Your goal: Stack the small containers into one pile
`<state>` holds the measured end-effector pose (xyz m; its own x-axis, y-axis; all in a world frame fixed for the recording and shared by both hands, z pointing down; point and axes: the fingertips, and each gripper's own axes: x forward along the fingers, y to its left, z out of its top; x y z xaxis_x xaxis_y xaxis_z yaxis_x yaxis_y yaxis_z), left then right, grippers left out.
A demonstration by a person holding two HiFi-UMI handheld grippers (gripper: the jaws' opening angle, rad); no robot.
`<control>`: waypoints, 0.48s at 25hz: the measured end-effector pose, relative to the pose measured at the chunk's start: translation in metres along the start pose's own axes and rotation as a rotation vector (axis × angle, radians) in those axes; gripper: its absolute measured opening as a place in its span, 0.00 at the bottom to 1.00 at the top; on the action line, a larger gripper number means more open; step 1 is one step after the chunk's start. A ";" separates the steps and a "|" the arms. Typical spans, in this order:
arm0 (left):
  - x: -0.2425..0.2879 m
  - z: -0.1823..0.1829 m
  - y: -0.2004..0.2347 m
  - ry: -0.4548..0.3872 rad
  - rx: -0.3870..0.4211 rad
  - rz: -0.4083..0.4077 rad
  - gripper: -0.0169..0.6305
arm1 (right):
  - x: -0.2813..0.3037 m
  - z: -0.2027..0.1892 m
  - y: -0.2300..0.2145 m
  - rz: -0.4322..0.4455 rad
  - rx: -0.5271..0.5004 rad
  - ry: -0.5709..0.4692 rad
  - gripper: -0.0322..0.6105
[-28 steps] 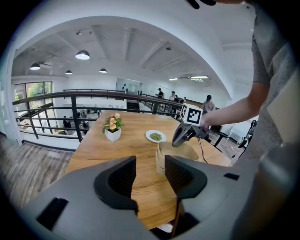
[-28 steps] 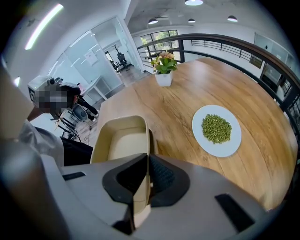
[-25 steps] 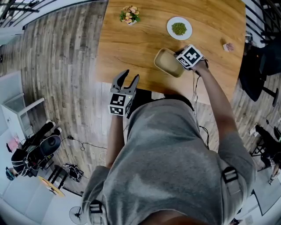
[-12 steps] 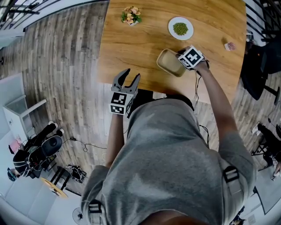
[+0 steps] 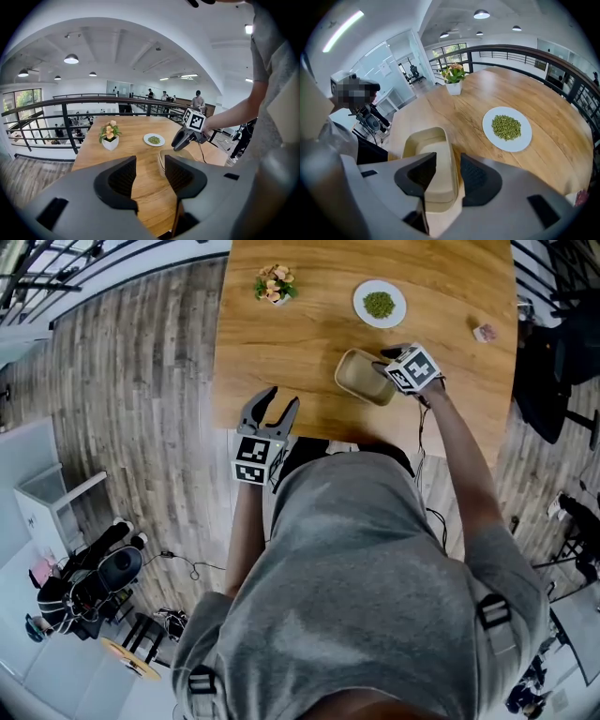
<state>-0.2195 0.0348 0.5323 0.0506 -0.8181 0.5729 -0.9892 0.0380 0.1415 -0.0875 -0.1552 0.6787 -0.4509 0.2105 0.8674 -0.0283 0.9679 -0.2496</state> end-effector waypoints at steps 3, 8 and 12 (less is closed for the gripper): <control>0.003 0.005 0.000 -0.016 0.029 -0.026 0.34 | -0.013 0.005 0.001 -0.042 0.023 -0.083 0.31; 0.006 0.011 -0.004 -0.016 0.055 -0.077 0.34 | -0.050 0.017 -0.002 -0.168 0.074 -0.319 0.08; 0.014 0.020 -0.002 -0.030 0.090 -0.126 0.34 | -0.073 0.010 -0.003 -0.249 0.122 -0.406 0.06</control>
<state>-0.2192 0.0121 0.5235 0.1725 -0.8299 0.5306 -0.9837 -0.1170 0.1368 -0.0633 -0.1750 0.6116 -0.7276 -0.1192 0.6756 -0.2726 0.9539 -0.1252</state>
